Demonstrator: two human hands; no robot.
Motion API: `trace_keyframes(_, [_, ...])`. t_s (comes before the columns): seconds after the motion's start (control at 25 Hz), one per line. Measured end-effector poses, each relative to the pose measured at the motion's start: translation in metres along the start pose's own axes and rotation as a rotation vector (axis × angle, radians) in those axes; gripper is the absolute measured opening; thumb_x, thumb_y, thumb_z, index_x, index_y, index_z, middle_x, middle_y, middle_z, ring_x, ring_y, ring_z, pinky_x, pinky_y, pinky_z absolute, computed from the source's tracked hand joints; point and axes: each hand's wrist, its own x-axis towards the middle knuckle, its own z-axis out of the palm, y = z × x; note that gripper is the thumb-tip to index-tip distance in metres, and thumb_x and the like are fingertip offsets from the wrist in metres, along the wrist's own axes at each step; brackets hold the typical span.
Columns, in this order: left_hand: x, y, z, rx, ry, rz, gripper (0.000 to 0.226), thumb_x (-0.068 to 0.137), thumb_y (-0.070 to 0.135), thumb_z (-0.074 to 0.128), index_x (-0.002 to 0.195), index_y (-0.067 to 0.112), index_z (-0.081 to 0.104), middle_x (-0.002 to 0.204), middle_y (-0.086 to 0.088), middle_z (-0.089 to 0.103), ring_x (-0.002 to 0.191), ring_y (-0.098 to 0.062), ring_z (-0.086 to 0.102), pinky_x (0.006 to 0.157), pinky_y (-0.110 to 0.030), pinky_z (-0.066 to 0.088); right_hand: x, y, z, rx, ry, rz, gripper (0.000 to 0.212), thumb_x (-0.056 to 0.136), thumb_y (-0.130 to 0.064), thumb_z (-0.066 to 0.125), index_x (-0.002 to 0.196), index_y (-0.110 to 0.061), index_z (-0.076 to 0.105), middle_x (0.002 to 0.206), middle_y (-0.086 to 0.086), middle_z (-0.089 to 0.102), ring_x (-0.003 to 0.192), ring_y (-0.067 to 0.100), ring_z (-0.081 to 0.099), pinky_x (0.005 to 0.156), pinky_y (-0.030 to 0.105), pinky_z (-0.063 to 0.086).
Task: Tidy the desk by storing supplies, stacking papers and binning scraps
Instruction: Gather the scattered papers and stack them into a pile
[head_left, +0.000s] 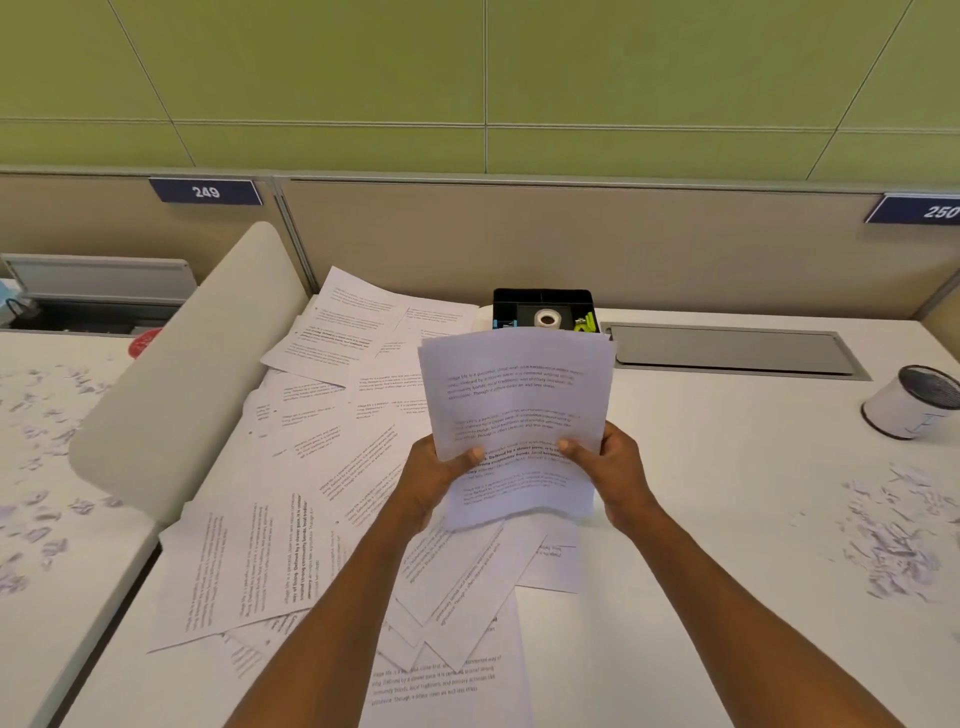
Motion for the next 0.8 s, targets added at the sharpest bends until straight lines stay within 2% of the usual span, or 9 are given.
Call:
trace_keyframes(0.24, [-0.005, -0.002, 0.018, 0.127, -0.022, 0.039, 0.05, 0.075, 0.042, 0.08, 0.121, 0.027, 0.065, 0.114, 0.001, 0.074, 0.104, -0.02, 0.07, 0.087, -0.038, 0.06, -0.012, 0.004, -0.016, -0.079, 0.022, 0.016, 0.037, 0.078, -0.019, 0.082, 0.112, -0.018, 0.068, 0.104, -0.001, 0.076, 0.093, 0.019, 0.073, 0.075, 0.029, 0.06])
trace_keyframes(0.44, [-0.009, -0.012, 0.031, 0.161, 0.063, 0.006, 0.036, 0.087, 0.027, 0.076, 0.121, 0.021, 0.066, 0.113, -0.001, 0.072, 0.105, -0.024, 0.068, 0.088, -0.037, 0.06, -0.019, 0.011, -0.021, -0.127, 0.072, 0.037, 0.028, 0.077, -0.019, 0.083, 0.103, -0.021, 0.071, 0.1, -0.002, 0.077, 0.091, 0.018, 0.073, 0.08, 0.033, 0.06])
trace_keyframes(0.6, [-0.008, -0.01, 0.044, 0.206, 0.05, -0.033, 0.037, 0.089, 0.028, 0.074, 0.123, 0.015, 0.065, 0.114, -0.004, 0.072, 0.105, -0.024, 0.069, 0.089, -0.037, 0.059, -0.018, 0.009, -0.025, -0.199, 0.097, 0.064, 0.031, 0.078, -0.021, 0.083, 0.106, -0.014, 0.071, 0.101, 0.005, 0.076, 0.091, 0.023, 0.073, 0.079, 0.038, 0.06])
trace_keyframes(0.68, [-0.009, -0.01, 0.05, 0.295, 0.06, -0.047, 0.036, 0.092, 0.028, 0.071, 0.123, 0.014, 0.063, 0.116, -0.006, 0.071, 0.105, -0.026, 0.069, 0.089, -0.041, 0.058, -0.017, 0.009, -0.027, -0.283, 0.125, 0.051, 0.035, 0.081, -0.022, 0.08, 0.11, -0.006, 0.068, 0.103, 0.009, 0.074, 0.09, 0.024, 0.072, 0.076, 0.035, 0.06])
trace_keyframes(0.8, [-0.008, -0.011, 0.052, 0.369, 0.07, 0.006, 0.033, 0.096, 0.026, 0.065, 0.127, 0.015, 0.062, 0.122, -0.004, 0.07, 0.109, -0.026, 0.068, 0.092, -0.041, 0.057, -0.013, 0.009, -0.03, -0.352, 0.172, 0.044, 0.033, 0.084, -0.02, 0.076, 0.113, -0.008, 0.067, 0.102, 0.009, 0.072, 0.088, 0.026, 0.071, 0.071, 0.031, 0.056])
